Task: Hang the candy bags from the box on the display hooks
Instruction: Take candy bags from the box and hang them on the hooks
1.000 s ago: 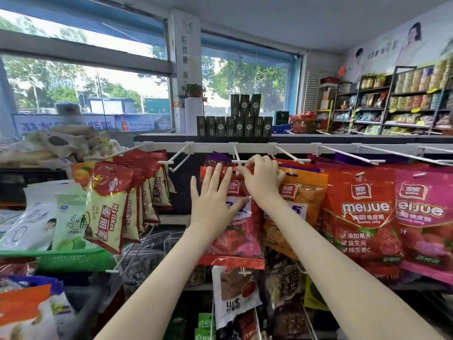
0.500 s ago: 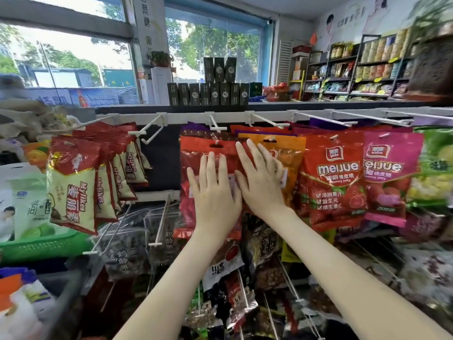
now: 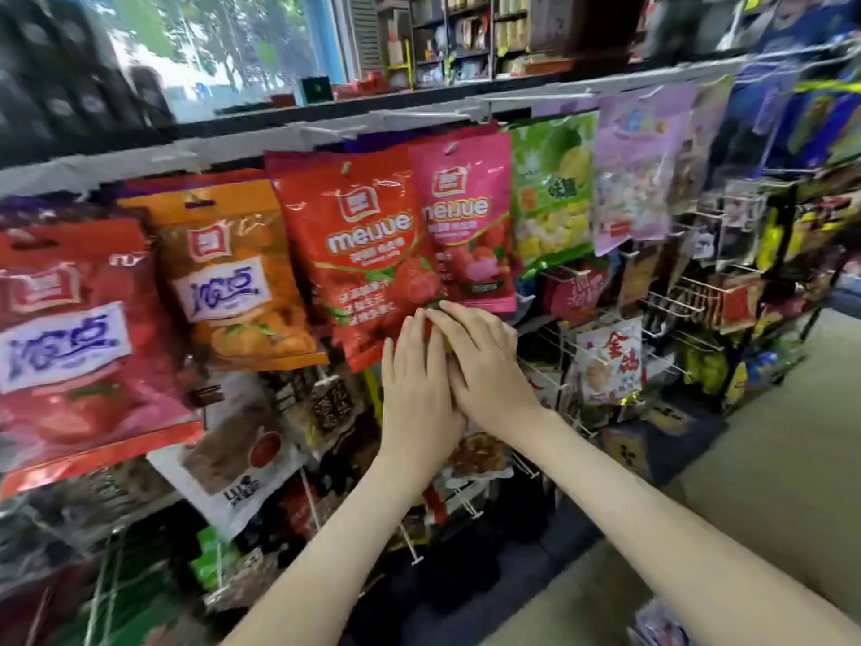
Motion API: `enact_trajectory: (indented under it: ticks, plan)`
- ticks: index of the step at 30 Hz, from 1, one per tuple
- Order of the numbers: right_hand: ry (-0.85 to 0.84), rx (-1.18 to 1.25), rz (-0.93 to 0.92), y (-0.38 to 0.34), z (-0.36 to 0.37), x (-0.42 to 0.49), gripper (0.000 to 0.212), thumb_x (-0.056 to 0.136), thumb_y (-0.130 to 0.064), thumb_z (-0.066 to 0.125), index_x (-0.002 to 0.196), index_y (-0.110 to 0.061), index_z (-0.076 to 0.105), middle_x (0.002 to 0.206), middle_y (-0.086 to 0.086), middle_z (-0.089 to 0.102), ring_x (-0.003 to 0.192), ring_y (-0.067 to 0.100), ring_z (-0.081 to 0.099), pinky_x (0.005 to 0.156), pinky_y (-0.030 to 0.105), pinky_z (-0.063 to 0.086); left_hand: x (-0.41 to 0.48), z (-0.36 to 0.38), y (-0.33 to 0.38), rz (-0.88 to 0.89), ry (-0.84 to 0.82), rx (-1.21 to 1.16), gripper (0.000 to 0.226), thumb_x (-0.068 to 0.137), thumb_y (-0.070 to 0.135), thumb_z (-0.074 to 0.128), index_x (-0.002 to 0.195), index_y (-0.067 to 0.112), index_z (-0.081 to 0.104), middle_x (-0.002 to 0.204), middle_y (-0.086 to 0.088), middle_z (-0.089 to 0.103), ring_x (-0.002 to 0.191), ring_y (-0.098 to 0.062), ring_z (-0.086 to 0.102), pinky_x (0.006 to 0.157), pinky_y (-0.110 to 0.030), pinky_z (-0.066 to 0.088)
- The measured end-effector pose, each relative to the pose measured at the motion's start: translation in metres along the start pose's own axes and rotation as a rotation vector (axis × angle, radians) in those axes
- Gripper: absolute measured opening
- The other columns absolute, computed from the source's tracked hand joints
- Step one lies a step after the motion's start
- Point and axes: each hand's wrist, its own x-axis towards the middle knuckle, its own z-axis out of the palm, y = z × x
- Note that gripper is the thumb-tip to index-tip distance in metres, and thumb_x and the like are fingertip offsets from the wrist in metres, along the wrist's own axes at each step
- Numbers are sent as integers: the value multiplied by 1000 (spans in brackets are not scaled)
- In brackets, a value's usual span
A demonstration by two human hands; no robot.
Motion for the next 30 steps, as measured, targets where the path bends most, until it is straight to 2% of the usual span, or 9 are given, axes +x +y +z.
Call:
enact_trajectory:
  ticks: [2,5,10,13,16,19,22,26,30]
  plan:
    - [-35,-28,72,49,-21,-30,38,94,-23,40,129,-13,52,131,6,54,119,18,41,98,34,30,3,40,45,32,-113,-71,58,89,24,34,139,-3,41,146,-20,40,138,-34,35,110,-53,31]
    - [-127,-69,221,132,-56,-84,39,95,-20,41,133,-13,48,136,7,50,123,17,36,101,33,27,0,109,120,72,-224,-172,54,92,23,38,139,-2,41,143,-20,43,134,-32,39,109,-49,36]
    - [-317,-203,686,271,-106,-194,49,96,-18,44,144,-14,34,151,5,30,137,25,27,111,44,26,-29,227,234,137,-512,-247,60,91,24,54,142,-1,36,148,-20,36,137,-33,36,111,-44,34]
    - [-431,-236,908,330,-117,-264,56,93,-13,48,145,-10,30,152,8,27,137,28,26,111,42,24,-55,289,278,150,-716,-245,65,86,26,60,141,-2,38,146,-22,39,134,-36,40,108,-42,36]
    - [-582,-258,1100,365,-109,-331,65,89,-12,51,147,-9,23,154,10,20,137,30,22,111,39,20,-92,345,299,131,-904,-255,66,75,25,64,131,-8,49,134,-29,49,121,-43,51,99,-47,44]
    - [-721,-278,1206,385,-89,-384,71,90,-16,51,150,-11,14,157,7,12,141,26,17,111,36,17,-120,386,309,137,-1025,-259,68,78,22,66,136,-4,44,139,-27,45,126,-41,47,100,-48,45]
    - [-814,-267,1260,403,-66,-420,73,92,-16,50,151,-15,6,158,3,6,141,22,14,109,33,17,-136,430,313,119,-1142,-283,69,88,26,56,147,2,28,152,-20,27,138,-35,31,110,-46,33]
    - [-849,-285,1342,431,-36,-446,79,88,-17,57,151,-15,9,158,4,9,140,24,20,108,34,22,-144,499,313,211,-1303,-235,66,96,33,42,151,9,14,159,-13,12,144,-29,18,116,-37,16]
    - [-912,-234,1431,466,4,-476,82,86,-12,58,151,-15,7,157,4,11,138,24,21,106,33,24,-149,564,308,231,-1398,-248,65,98,34,39,152,14,9,160,-8,10,145,-26,16,117,-37,18]
